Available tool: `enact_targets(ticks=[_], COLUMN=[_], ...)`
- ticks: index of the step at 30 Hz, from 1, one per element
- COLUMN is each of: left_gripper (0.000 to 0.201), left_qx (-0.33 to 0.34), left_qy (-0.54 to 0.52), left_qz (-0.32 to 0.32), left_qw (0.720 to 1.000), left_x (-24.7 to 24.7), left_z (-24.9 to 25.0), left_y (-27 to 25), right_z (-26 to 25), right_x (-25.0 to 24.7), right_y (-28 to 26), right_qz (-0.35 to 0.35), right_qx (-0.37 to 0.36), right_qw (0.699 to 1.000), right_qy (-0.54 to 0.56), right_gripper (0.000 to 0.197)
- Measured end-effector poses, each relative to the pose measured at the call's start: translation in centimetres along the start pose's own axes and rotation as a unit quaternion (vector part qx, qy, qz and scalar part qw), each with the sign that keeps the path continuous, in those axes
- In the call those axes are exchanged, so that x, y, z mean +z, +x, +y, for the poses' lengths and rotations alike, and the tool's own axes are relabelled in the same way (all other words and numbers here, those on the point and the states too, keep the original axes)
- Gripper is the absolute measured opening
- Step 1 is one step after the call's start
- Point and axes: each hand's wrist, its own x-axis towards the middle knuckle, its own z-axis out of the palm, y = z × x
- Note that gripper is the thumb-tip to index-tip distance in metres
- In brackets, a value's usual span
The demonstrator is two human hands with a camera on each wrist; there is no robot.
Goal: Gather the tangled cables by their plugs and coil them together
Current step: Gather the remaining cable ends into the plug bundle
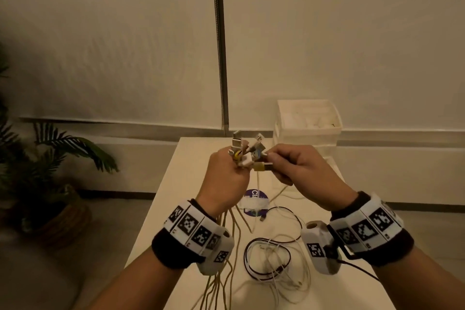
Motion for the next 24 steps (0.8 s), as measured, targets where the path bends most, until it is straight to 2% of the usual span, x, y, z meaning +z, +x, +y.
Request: enact_targets(ticks=[3,6,10,13,16,20,24], left_gripper=[0.027,0.043,0.033,0.028,0.026,0.033,0.027], left_qx=[-0.023,-0.095,-0.144,-0.178,-0.184,-0.185,-0.153], left_qy=[-0.010,-0.065,-0.145,-0.163,-0.152,-0.162,-0.223], left_qz=[0.032,0.076,0.163,0.216,0.230,0.225,0.168], left_qw=[0.999,0.990,0.965,0.946,0.943,0.943,0.948], left_x=[-0.7,-2.0,-4.7,-6.0,-6.4,-6.1,-6.5], left_z=[-0.3,-1.5,-2.9,-3.4,-3.8,-3.4,-2.4], left_y=[0.3,1.1,2.1,2.2,1.9,1.3,0.8], right_z=[0.0,0.5,1.6,2.3,2.9,3.1,2.2], right_x=[-0.2,-0.7,-1.3,-1.7,-1.7,-0.9,-0.6], right_y=[-0.7,-1.3,-2.1,-2.6,-3.4,-4.1,-5.5], right_qz=[-0.003,0.001,-0.002,-0.011,-0.034,-0.043,-0.018], right_qx=[0.013,0.041,0.067,0.092,0.121,0.134,0.098], right_qw=[0.999,0.998,0.996,0.993,0.989,0.988,0.995], right_qy=[0.032,0.049,0.057,0.078,0.072,0.058,0.027], right_gripper=[0.025,0.026,0.027,0.028,0.028,0.027,0.026])
